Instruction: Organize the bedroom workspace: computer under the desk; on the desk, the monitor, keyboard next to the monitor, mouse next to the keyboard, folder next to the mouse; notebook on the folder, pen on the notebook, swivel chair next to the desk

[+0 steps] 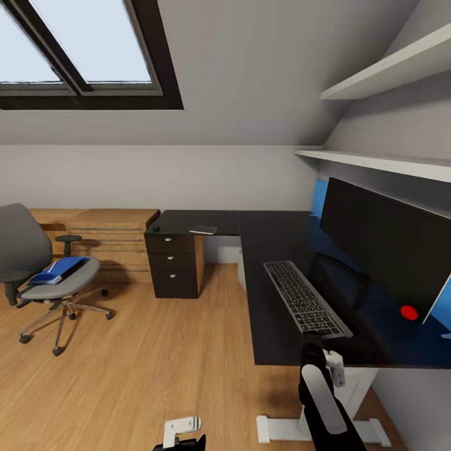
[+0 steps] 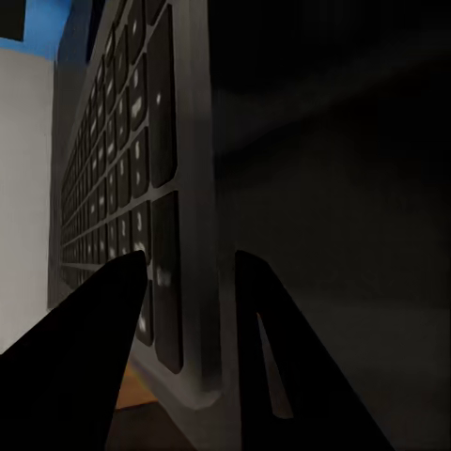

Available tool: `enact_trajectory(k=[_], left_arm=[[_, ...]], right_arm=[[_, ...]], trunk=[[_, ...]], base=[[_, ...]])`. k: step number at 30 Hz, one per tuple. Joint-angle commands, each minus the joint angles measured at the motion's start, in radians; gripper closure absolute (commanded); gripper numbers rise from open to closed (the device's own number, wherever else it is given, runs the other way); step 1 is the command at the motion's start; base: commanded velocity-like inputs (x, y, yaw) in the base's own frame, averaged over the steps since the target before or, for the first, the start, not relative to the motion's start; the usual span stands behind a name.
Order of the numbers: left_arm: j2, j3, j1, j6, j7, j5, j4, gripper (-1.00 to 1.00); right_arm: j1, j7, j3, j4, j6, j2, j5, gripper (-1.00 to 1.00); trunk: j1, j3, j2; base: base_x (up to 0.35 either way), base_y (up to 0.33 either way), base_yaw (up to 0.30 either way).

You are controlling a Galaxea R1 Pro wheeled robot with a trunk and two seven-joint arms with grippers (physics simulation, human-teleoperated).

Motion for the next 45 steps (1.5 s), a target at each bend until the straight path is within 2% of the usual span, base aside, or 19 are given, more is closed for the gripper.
enact_trajectory(k=[1, 5, 9, 15, 21, 29, 35, 45], left_arm=[[0.0, -0.001, 0.0, 0.003, 0.008, 0.01, -0.002, -1.0], [0.0, -0.003, -0.001, 0.003, 0.008, 0.01, -0.002, -1.0], [0.0, -0.003, 0.0, 0.003, 0.008, 0.01, -0.002, -1.0], [0.0, -0.005, 0.0, 0.003, 0.005, 0.01, -0.002, -1.0], [0.0, -0.005, 0.0, 0.003, 0.006, 0.01, -0.002, -1.0], [0.0, -0.003, 0.0, 0.003, 0.005, 0.01, -0.002, -1.0], [0.0, 0.0, 0.0, 0.003, 0.004, 0.01, -0.002, -1.0], [0.0, 0.0, 0.0, 0.003, 0.005, 0.01, -0.002, -1.0]], right_arm=[[-0.004, -0.02, 0.0, -0.001, -0.005, 0.001, -0.006, 1.0], [-0.017, -0.11, 0.001, -0.003, -0.006, 0.001, 0.0, 1.0], [-0.025, -0.135, 0.001, -0.003, -0.006, 0.001, 0.001, 1.0], [-0.028, -0.141, 0.0, -0.002, -0.007, 0.0, 0.003, 1.0], [-0.033, -0.142, 0.0, 0.002, -0.016, 0.001, 0.037, 1.0], [-0.034, -0.142, -0.001, 0.006, -0.024, 0.001, 0.041, 1.0], [-0.035, -0.142, -0.001, 0.015, -0.106, 0.002, 0.038, 1.0], [-0.035, -0.142, 0.0, 0.02, -0.122, 0.002, 0.036, 1.0]], trunk=[[0.0, -0.001, -0.001], [0.0, -0.001, -0.001], [0.0, -0.001, -0.001], [0.0, -0.001, -0.001], [0.0, -0.001, -0.001], [0.0, -0.001, -0.001], [0.0, -0.001, -0.001], [0.0, -0.001, -0.001]], base=[[0.032, 0.0, 0.0], [0.012, 0.0, 0.0], [0.002, 0.0, 0.0], [0.117, -0.029, 0.0], [0.191, -0.088, 0.0], [0.021, -0.01, 0.0], [0.092, 0.19, 0.0], [0.056, 0.065, 0.0]])
